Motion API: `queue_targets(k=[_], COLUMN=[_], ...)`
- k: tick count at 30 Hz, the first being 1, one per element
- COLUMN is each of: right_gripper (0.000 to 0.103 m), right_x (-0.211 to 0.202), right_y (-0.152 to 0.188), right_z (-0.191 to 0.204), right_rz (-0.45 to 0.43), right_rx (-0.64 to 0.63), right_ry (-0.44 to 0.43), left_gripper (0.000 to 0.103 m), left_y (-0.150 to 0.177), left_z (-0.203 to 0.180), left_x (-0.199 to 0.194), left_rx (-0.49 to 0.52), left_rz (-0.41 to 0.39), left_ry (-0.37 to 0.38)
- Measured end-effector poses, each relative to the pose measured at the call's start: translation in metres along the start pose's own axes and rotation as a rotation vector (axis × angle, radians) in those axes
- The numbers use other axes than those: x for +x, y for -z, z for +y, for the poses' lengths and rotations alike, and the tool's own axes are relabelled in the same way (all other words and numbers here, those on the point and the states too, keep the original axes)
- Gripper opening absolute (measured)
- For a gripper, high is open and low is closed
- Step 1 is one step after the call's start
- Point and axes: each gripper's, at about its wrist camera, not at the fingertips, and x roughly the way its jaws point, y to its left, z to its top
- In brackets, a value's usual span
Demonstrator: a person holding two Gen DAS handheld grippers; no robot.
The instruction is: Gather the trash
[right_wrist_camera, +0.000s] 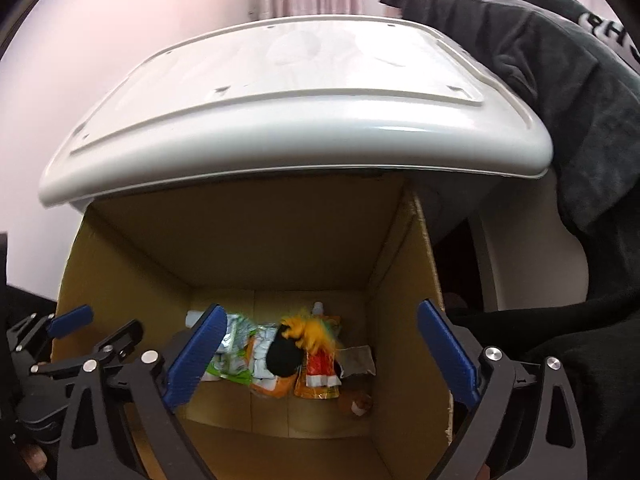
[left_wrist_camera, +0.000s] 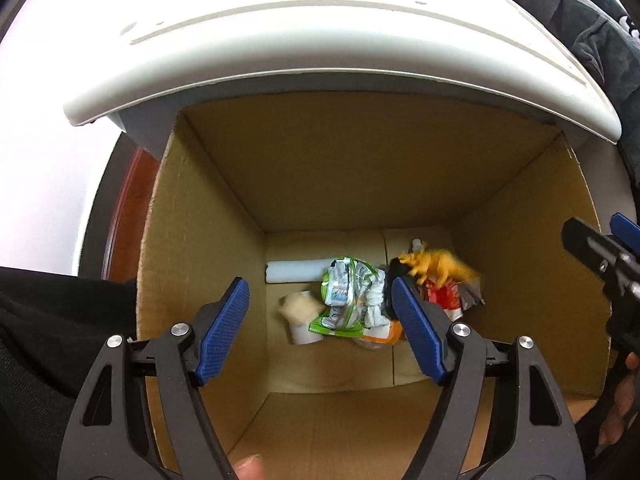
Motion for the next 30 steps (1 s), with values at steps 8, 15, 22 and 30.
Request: queue_targets(k=[8,15,22,30], right_gripper=[0.096,0.096,0.097,0.097], right_x=[-0.005,-0.012,-0.017,-0.016], right_y=[-0.001,-0.004,-0.007,-0.009], right_z=[-0.011,-0.013,-0.014,-0.014], right_rz=[-0.018,-0.05,-0.07,-0.071], right_rx=[0.017,0.027,0.028,0.031], right_ry=[0.026,0.033,0.041,0.045], left_gripper=[0.072,0.072,0.072,0.072], left_y=[0.001,-0.001,-0.003,-0.003], left_z=[-0.004,-0.003,-0.006,0.001], left_x=[-0.009,-0.023,-0.032,-0.039], left_rx=[0.038,0.049,0.061,0.035], left_rz=[-0.055,-0.104,-0.137,-0.148], left_ry=[-0.002,0.042,0.058,0.105])
